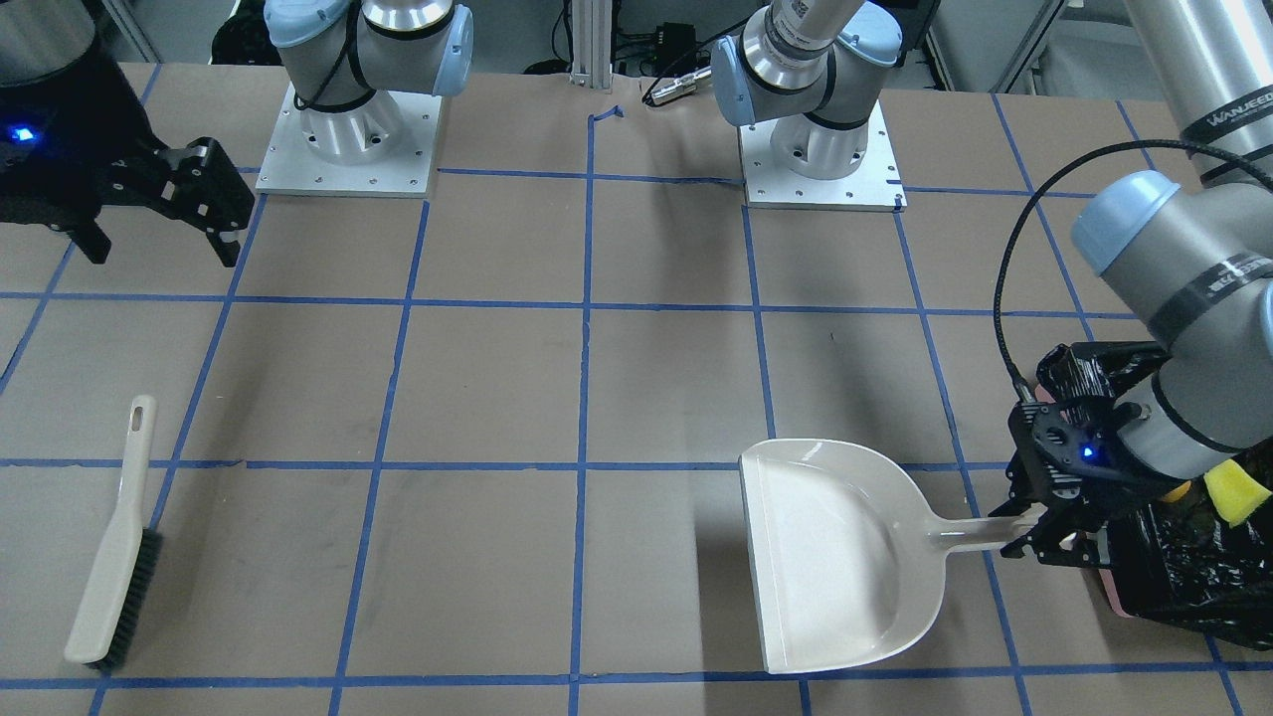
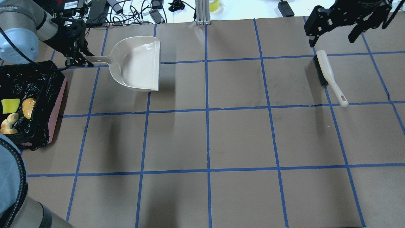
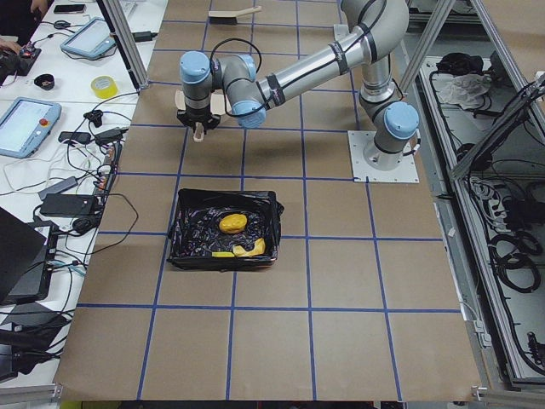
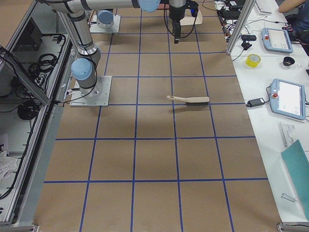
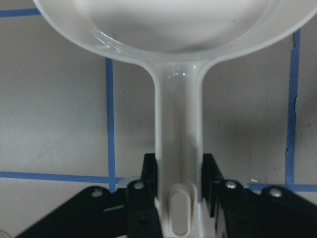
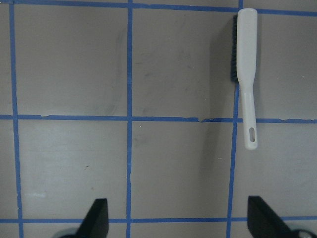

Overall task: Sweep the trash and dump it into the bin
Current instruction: 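Lower the dustpan flat onto the table with the left gripper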

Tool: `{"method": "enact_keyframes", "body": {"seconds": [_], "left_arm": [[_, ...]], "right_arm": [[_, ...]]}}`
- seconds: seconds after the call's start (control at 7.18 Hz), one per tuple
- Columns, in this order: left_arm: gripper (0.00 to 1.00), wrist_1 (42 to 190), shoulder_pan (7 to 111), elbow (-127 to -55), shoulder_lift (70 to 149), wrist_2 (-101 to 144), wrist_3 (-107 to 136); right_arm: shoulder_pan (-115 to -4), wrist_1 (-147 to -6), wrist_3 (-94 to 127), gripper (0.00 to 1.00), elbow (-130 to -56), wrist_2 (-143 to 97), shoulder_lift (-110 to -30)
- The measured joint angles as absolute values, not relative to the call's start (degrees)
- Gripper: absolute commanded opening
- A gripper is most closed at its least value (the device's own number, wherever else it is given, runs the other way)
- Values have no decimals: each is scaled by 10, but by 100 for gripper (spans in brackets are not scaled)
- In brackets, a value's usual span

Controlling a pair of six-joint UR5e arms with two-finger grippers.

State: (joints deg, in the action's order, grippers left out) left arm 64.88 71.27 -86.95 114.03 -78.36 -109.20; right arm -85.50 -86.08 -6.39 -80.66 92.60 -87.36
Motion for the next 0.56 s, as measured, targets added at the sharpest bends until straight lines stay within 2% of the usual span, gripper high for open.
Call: {"method": "enact_keyframes", "body": {"seconds": [0.56], "left_arm": [[0,567,717,-907,1176,-806,-1089]], "right_arm": [[-879,-854,-40,100,-817,914,-876]]}}
